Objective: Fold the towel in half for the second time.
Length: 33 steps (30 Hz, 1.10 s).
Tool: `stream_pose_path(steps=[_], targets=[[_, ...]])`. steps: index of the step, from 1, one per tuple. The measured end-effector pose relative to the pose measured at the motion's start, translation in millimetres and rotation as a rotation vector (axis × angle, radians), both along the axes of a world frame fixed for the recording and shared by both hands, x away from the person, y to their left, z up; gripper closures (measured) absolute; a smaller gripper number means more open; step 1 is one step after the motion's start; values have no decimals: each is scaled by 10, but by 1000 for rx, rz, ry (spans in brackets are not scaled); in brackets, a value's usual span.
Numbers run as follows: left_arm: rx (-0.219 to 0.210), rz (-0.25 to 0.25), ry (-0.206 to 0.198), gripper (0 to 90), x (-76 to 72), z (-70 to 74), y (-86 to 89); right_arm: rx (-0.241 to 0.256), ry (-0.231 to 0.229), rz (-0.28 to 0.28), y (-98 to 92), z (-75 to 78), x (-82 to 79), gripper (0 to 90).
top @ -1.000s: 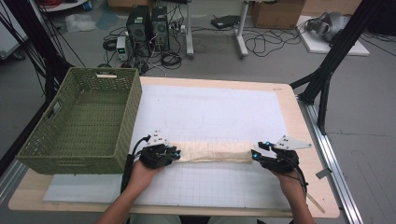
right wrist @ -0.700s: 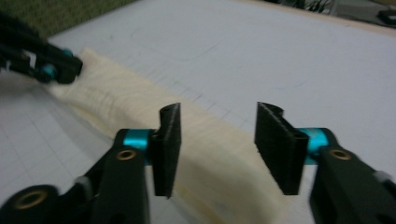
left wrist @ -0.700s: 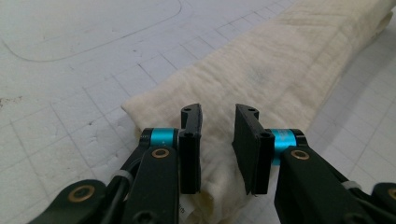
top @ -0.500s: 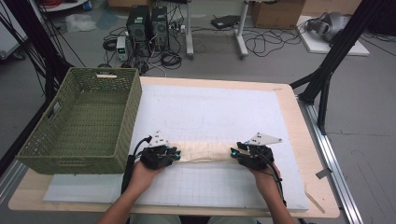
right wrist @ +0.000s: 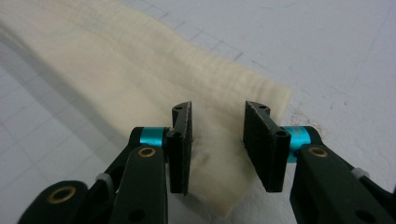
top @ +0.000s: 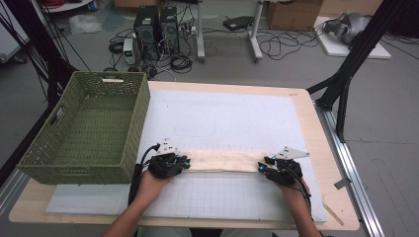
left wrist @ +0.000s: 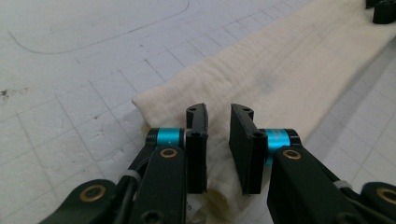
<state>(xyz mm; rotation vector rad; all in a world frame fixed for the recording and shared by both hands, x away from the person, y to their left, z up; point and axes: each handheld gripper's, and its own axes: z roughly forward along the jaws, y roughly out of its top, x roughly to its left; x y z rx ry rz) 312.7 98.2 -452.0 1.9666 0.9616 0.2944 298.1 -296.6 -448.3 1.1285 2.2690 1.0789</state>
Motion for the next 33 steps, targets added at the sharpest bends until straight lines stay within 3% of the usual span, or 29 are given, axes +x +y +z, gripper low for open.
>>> stream_pose_path(steps=[4, 11, 13, 18, 21, 24, 28, 33], targets=[[5, 4, -2, 768, -2, -1, -4, -15, -6, 6, -19, -8, -3, 625], [21, 3, -10, 773, -11, 1, -14, -5, -8, 1, -22, -23, -7, 614], [21, 3, -9, 773, -11, 4, -8, 13, 2, 2, -32, -17, -8, 576], [-19, 8, -13, 697, -19, 18, 37, 55, -72, 21, -98, 98, -45, 549], [-40, 30, -44, 652, -22, 53, 77, 97, -100, -3, -178, 189, -78, 628], [-28, 37, -43, 673, -12, 51, 101, 87, -72, 21, -187, 202, -92, 793], [16, 43, -30, 762, -9, 19, 94, 12, -14, 53, -121, 107, -75, 808], [31, 50, -30, 795, -6, 16, 105, 6, 19, 38, -160, 56, -50, 794]])
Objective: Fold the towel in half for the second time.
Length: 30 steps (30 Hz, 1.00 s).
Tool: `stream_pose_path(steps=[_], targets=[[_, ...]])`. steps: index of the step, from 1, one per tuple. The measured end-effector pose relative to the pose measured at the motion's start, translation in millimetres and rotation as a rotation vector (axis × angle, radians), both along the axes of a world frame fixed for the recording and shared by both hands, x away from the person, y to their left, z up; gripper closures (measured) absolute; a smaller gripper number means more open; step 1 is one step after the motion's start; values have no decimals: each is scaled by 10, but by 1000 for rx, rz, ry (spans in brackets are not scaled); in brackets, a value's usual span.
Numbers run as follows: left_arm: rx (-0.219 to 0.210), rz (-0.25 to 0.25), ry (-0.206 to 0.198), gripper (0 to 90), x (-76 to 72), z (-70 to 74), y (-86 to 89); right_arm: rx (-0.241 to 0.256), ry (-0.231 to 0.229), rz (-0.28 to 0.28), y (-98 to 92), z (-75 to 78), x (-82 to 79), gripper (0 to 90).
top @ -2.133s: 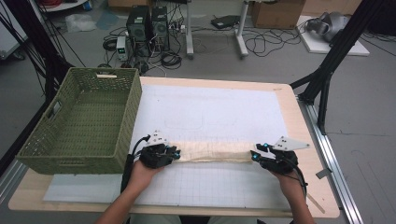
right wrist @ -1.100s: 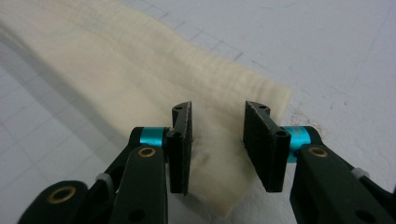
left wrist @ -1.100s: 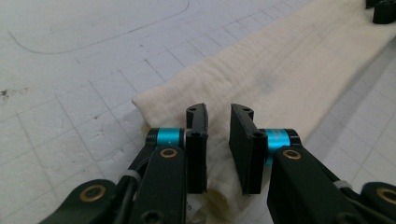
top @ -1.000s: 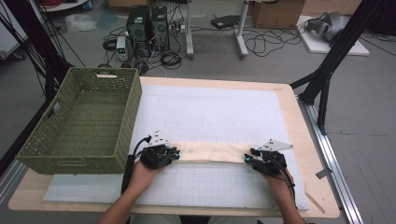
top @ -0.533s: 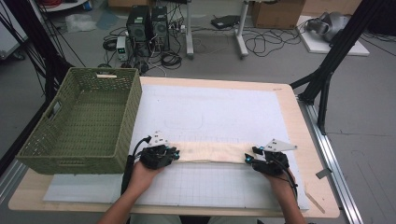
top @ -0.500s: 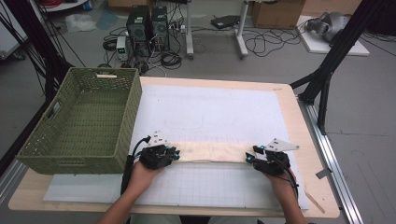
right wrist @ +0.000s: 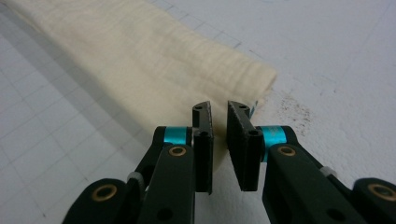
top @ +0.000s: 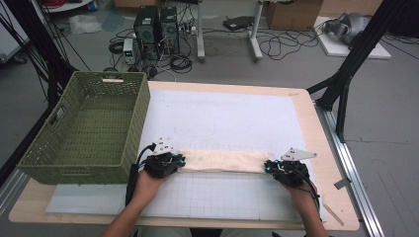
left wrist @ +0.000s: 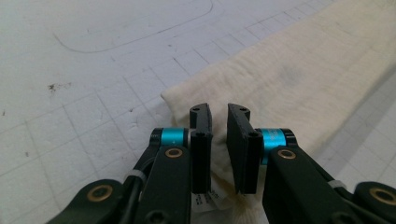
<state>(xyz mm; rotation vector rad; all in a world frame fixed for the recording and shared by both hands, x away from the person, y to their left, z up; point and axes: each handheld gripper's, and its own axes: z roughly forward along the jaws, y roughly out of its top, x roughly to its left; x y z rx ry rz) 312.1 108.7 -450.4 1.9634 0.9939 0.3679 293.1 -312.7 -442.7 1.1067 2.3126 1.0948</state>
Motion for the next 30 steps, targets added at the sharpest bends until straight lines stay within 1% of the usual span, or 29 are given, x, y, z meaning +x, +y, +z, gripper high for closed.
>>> stream_pose_path(steps=[3, 5, 6, 9, 11, 12, 13, 14, 15, 16, 17, 18, 19, 20, 21, 23, 25, 26, 28, 30], targets=[[-7, 9, 2, 786, 0, 22, 22, 11, -4, -15, -25, 13, -10, 747], [-38, 8, -21, 758, -3, 61, 56, 26, -24, -19, -49, 55, -25, 722], [-53, 10, -38, 747, -4, 92, 76, 43, -36, -27, -61, 86, -39, 707], [-115, 25, -105, 682, -17, 189, 135, 80, -103, -51, -103, 188, -82, 616], [-140, 26, -134, 629, -27, 243, 161, 98, -149, -72, -129, 254, -122, 549], [-154, 26, -143, 598, -30, 263, 168, 108, -159, -86, -140, 283, -141, 513], [-162, 26, -151, 563, -32, 278, 175, 106, -180, -93, -158, 304, -152, 469], [-174, 25, -158, 536, -32, 287, 180, 106, -188, -107, -175, 320, -164, 426], [-178, 26, -165, 512, -31, 294, 185, 115, -185, -125, -189, 329, -177, 392], [-185, 26, -168, 480, -27, 299, 191, 104, -195, -136, -211, 333, -183, 369], [-191, 25, -169, 452, -24, 304, 200, 97, -193, -151, -226, 334, -193, 336], [-203, 25, -170, 423, -23, 307, 205, 79, -195, -164, -247, 335, -198, 304], [-204, 28, -173, 396, -23, 313, 213, 69, -192, -181, -261, 335, -207, 297], [-217, 32, -171, 381, -23, 321, 224, 53, -197, -194, -281, 337, -212, 296], [-222, 39, -169, 375, -23, 324, 229, 51, -198, -210, -305, 341, -221, 286], [-234, 53, -171, 309, -18, 327, 243, 70, -198, -224, -342, 345, -230, 256], [-240, 65, -183, 257, -15, 332, 256, 77, -202, -238, -384, 352, -247, 205], [-246, 70, -182, 234, -15, 336, 262, 82, -202, -240, -399, 354, -252, 190], [-254, 76, -184, 212, -18, 341, 270, 86, -203, -241, -421, 353, -258, 150], [-255, 70, -180, 194, -25, 345, 277, 98, -206, -245, -434, 350, -251, 121]])
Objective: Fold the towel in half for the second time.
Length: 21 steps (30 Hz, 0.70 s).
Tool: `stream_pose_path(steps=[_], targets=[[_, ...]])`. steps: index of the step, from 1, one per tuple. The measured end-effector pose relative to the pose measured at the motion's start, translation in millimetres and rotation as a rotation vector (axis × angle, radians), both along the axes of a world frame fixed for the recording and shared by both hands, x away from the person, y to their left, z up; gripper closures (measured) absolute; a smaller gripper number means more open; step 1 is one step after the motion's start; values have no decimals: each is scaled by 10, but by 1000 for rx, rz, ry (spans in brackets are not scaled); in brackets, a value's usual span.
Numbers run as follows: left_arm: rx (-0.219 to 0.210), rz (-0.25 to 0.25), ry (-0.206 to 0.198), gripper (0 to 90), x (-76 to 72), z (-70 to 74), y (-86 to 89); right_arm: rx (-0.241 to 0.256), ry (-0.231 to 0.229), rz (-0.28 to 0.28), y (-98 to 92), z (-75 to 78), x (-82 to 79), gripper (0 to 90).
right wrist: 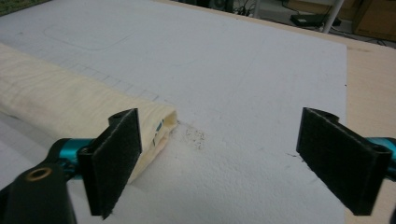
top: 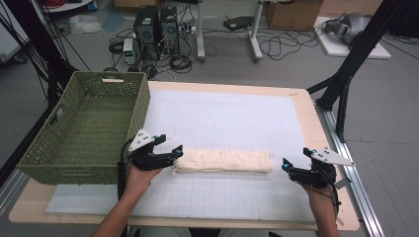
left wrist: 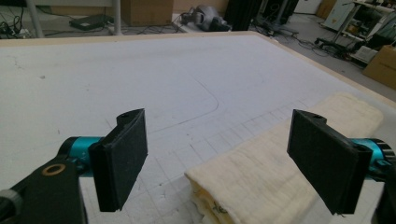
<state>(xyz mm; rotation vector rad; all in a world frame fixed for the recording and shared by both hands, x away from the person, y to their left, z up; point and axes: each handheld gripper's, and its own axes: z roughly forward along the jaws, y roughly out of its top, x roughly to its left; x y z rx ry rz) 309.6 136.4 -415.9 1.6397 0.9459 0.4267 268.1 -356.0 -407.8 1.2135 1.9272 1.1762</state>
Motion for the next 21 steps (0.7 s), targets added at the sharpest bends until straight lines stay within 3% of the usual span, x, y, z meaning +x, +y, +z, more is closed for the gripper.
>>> stream_pose_path(steps=[21], targets=[[23, -14, -2, 194, 9, -19, -1, -13, 37, 25, 44, -75, 87, 116]])
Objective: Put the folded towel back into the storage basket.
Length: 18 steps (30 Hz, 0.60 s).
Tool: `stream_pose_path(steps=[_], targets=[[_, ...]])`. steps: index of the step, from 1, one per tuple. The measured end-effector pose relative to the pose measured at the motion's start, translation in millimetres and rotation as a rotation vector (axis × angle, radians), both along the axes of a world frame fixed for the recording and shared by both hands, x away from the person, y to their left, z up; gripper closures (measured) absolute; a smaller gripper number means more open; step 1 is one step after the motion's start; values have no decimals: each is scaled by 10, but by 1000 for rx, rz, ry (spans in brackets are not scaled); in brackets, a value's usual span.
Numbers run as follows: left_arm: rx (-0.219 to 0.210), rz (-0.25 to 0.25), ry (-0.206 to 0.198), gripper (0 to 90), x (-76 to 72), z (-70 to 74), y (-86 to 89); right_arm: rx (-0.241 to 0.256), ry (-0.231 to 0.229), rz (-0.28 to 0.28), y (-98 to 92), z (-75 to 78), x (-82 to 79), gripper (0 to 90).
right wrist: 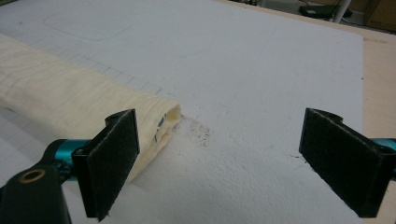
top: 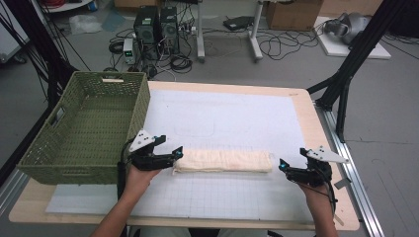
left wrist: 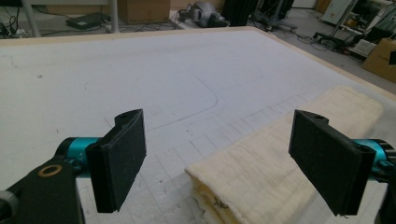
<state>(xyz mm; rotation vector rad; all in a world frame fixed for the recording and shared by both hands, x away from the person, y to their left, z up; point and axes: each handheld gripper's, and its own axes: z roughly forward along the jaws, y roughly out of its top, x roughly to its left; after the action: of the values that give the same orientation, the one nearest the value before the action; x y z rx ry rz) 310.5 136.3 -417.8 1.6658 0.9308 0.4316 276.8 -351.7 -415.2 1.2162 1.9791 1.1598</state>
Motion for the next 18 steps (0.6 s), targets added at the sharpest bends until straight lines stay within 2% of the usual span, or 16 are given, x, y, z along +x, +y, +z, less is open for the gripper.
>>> stream_pose_path(steps=[13, 18], targets=[[15, 9, 39, 203, -5, -48, -30, -14, -3, 11, 30, -4, -2, 116], [45, 20, 70, 202, -12, -91, -66, -9, 5, 27, 73, -17, 14, 116]])
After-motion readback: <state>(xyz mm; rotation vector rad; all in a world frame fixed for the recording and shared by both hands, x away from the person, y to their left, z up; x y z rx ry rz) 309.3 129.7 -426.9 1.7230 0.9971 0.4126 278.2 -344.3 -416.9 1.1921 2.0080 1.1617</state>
